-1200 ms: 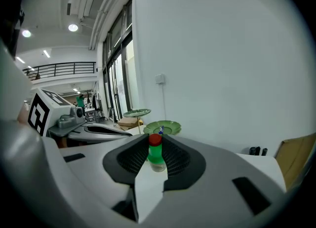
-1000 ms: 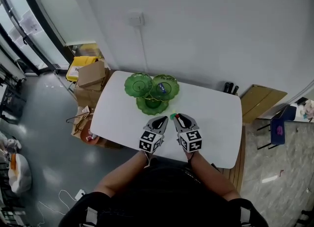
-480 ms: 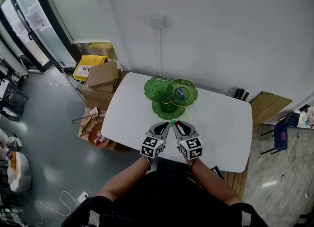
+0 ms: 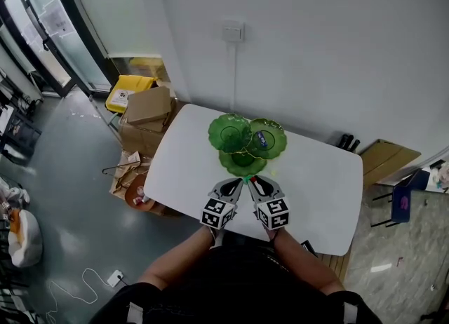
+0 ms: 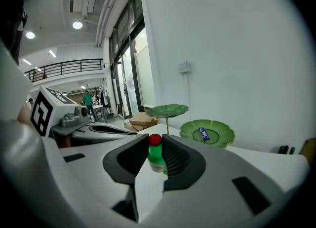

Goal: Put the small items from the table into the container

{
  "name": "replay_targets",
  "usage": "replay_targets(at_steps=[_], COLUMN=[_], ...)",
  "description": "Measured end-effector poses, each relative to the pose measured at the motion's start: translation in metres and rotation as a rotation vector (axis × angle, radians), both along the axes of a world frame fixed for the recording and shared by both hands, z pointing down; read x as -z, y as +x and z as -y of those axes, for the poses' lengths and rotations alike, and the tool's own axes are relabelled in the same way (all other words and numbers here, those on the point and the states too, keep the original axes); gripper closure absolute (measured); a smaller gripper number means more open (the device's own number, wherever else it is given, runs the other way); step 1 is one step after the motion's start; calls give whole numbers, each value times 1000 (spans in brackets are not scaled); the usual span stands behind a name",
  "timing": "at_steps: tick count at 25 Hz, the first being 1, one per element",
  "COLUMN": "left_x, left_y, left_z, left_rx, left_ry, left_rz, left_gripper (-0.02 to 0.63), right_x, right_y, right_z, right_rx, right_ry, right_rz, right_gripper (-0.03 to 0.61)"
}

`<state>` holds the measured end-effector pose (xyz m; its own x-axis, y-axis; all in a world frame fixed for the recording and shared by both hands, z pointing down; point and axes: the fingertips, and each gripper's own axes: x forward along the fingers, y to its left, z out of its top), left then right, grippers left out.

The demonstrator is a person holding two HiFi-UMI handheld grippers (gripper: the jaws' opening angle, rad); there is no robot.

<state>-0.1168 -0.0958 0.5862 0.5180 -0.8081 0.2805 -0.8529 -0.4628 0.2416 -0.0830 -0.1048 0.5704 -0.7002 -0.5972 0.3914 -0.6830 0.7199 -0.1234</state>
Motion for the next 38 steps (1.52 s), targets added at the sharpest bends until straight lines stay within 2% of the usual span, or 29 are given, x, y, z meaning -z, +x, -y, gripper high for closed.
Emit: replay_targets(at_steps=[8, 13, 24, 38], left_x=[-7, -9, -9, -28], left_y=[9, 12, 14, 5], left_z=[22, 42, 76, 100], left_rx=[3, 2, 10, 46], left_ry=[-22, -8, -6, -58], left_rz=[-6, 2, 19, 18], left_gripper=[606, 606, 606, 606], right_x=[-7, -7, 9, -4], right_y=[10, 15, 13, 12], right_z=[25, 48, 100, 160], right_rx=[2, 3, 27, 15], right_ry=[-23, -27, -2, -10], right_rz=[3, 14, 39, 35], right_gripper=[489, 489, 489, 489])
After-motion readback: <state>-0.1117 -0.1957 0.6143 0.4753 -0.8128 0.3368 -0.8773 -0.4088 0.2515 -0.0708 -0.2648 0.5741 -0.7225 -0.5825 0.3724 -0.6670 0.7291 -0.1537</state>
